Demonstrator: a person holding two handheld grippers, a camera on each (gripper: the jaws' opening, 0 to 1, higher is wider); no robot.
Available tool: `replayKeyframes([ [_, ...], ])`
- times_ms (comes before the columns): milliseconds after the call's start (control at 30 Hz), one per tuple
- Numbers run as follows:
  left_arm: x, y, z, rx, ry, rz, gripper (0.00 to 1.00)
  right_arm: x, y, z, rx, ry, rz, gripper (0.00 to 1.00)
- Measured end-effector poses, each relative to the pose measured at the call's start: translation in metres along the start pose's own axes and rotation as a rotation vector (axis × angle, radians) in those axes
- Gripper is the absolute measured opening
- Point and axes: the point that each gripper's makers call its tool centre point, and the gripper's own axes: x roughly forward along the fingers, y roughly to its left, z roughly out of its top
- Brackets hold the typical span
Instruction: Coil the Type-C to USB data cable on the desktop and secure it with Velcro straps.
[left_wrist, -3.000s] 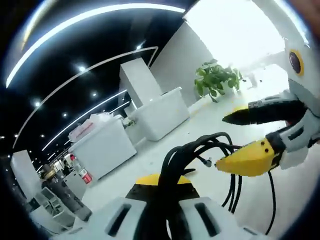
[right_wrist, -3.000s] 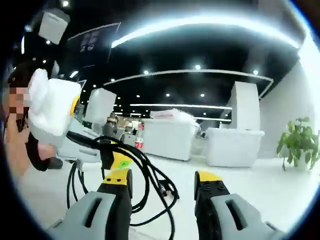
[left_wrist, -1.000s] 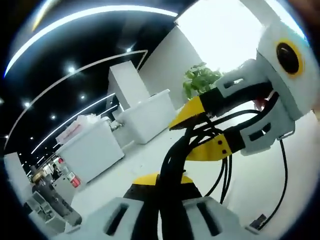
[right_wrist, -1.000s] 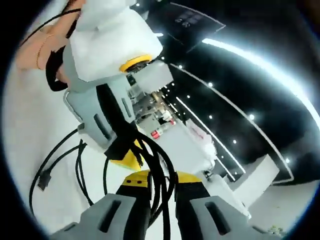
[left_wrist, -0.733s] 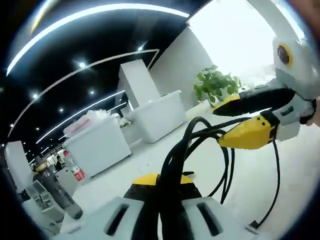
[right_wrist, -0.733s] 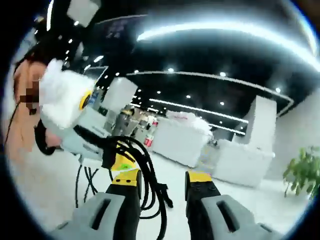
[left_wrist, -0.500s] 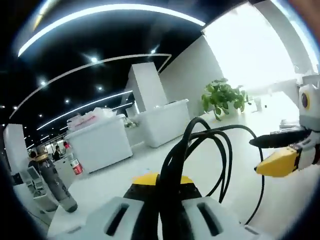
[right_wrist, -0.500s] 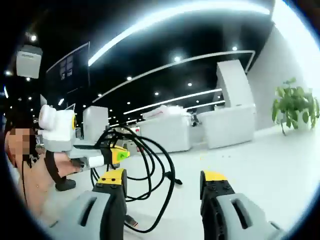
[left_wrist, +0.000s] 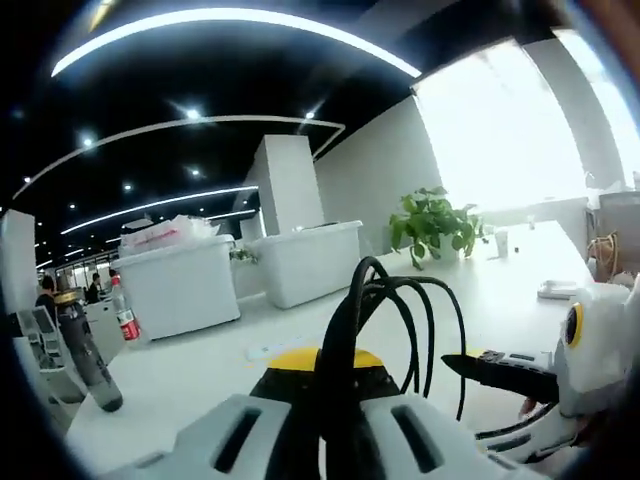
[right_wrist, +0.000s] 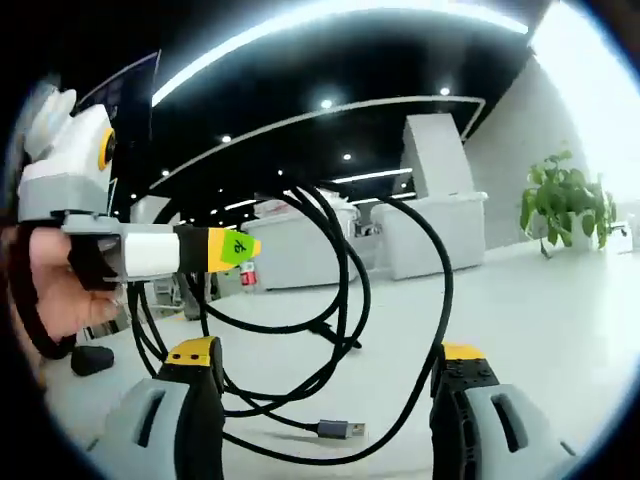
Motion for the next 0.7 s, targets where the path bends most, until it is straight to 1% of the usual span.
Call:
replayKeyframes([
  [33, 0.000, 0.000, -0.001, 0.002, 0.002, -0.002, 0.04, 0.004, -0.003, 0.000, 0.073, 0.005, -0.005, 0.75],
  [67, -0.001, -0.001, -0.001, 0.008, 0.002, -0.008, 0.04, 0.007, -0.002, -0.001, 0.158, 0.022, 0.010, 0.74],
  [133, -0.001, -0.001, 0.002, 0.010, -0.012, -0.008, 0.04, 0.011, 0.002, -0.010, 0.272, 0.083, 0.054, 0.73],
  [167, -0.002, -0.001, 0.003, 0.017, -0.018, -0.007, 0.04, 0.012, 0.003, -0.011, 0.295, 0.087, 0.070, 0.72],
  [200, -0.002, -0.001, 0.004, 0.023, -0.020, -0.005, 0.04, 0.012, 0.007, -0.010, 0.300, 0.086, 0.088, 0.70],
  [233, -0.003, 0.001, 0.004, 0.032, -0.021, 0.006, 0.04, 0.010, 0.008, -0.011, 0.299, 0.091, 0.095, 0.71],
  [267, -0.002, 0.006, 0.002, 0.044, -0.013, 0.022, 0.04, 0.005, 0.011, -0.011, 0.291, 0.097, 0.118, 0.72],
  [300, -0.002, 0.010, 0.000, 0.047, -0.009, 0.033, 0.04, -0.001, 0.014, -0.010, 0.303, 0.089, 0.138, 0.75],
  [333, -0.002, 0.012, -0.001, 0.040, -0.008, 0.035, 0.04, -0.003, 0.015, -0.008, 0.321, 0.079, 0.152, 0.76],
  [367, -0.003, 0.013, -0.001, 0.028, -0.010, 0.035, 0.04, -0.009, 0.016, -0.005, 0.379, 0.071, 0.165, 0.76],
  [400, -0.003, 0.011, -0.001, 0.018, -0.013, 0.032, 0.04, -0.011, 0.012, -0.003, 0.417, 0.063, 0.150, 0.76],
  [433, -0.003, 0.009, 0.000, 0.010, -0.016, 0.026, 0.04, -0.010, 0.008, -0.001, 0.431, 0.054, 0.136, 0.76],
  [500, -0.004, 0.002, 0.003, -0.001, -0.027, 0.004, 0.04, -0.002, 0.003, 0.002, 0.424, 0.043, 0.111, 0.75],
  [567, -0.003, -0.007, 0.005, -0.007, -0.028, -0.032, 0.04, 0.007, -0.003, 0.006, 0.411, 0.051, 0.079, 0.75],
  [600, -0.004, -0.012, 0.005, -0.011, -0.028, -0.043, 0.04, 0.010, -0.006, 0.009, 0.387, 0.034, 0.064, 0.74],
  [633, -0.003, -0.016, 0.005, -0.019, -0.030, -0.057, 0.04, 0.015, -0.010, 0.011, 0.336, 0.032, 0.043, 0.69],
  [667, -0.003, -0.019, 0.006, -0.034, -0.033, -0.074, 0.04, 0.018, -0.016, 0.013, 0.304, 0.028, 0.018, 0.61],
  [700, -0.004, -0.021, 0.005, -0.043, -0.033, -0.085, 0.04, 0.020, -0.019, 0.014, 0.295, 0.019, 0.005, 0.47],
])
